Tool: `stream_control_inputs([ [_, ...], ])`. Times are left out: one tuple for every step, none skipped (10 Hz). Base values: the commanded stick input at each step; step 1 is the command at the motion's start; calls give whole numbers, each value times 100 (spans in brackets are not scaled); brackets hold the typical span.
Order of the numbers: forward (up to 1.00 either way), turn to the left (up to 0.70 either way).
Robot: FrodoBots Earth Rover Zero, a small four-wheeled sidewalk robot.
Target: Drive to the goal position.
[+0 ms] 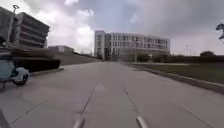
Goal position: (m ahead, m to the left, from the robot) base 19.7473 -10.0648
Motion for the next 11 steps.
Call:
stream_control_inputs([
  [70, 14],
  [70, 8],
  [70, 3],
  [70, 0],
  [70, 0],
  [70, 0],
  [70, 0],
  [70, 0],
  [70, 0],
  [70, 0],
  [70, 0],
])
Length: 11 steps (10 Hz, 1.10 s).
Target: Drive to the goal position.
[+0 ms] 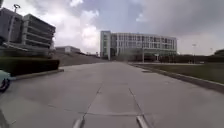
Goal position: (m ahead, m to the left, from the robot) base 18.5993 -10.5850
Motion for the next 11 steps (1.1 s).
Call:
stream_control_inputs([
  [70, 0],
  [70, 0],
  [70, 0],
  [70, 0],
  [70, 0],
  [70, 0],
  [70, 0],
  [70, 0],
  [70, 0],
  [70, 9],
  [70, 19],
])
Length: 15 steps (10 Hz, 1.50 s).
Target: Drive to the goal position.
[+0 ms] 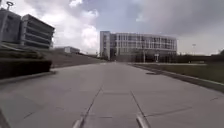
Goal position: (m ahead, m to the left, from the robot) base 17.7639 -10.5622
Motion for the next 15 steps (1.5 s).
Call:
stream_control_inputs([
  [70, 29],
  [70, 22],
  [70, 0],
  [70, 0],
  [70, 0],
  [70, 0],
  [70, 0],
  [70, 0],
  [70, 0],
  [70, 0],
  [70, 0],
  [70, 0],
  [70, 0],
  [70, 0],
  [70, 0],
])
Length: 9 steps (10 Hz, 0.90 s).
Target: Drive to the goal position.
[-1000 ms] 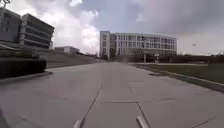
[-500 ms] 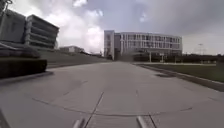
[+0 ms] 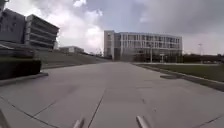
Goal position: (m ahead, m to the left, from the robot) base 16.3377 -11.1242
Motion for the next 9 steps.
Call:
stream_control_inputs([
  [70, 0],
  [70, 0],
  [70, 0],
  [70, 0],
  [70, 0],
  [70, 0],
  [70, 0],
  [70, 0],
  [70, 0],
])
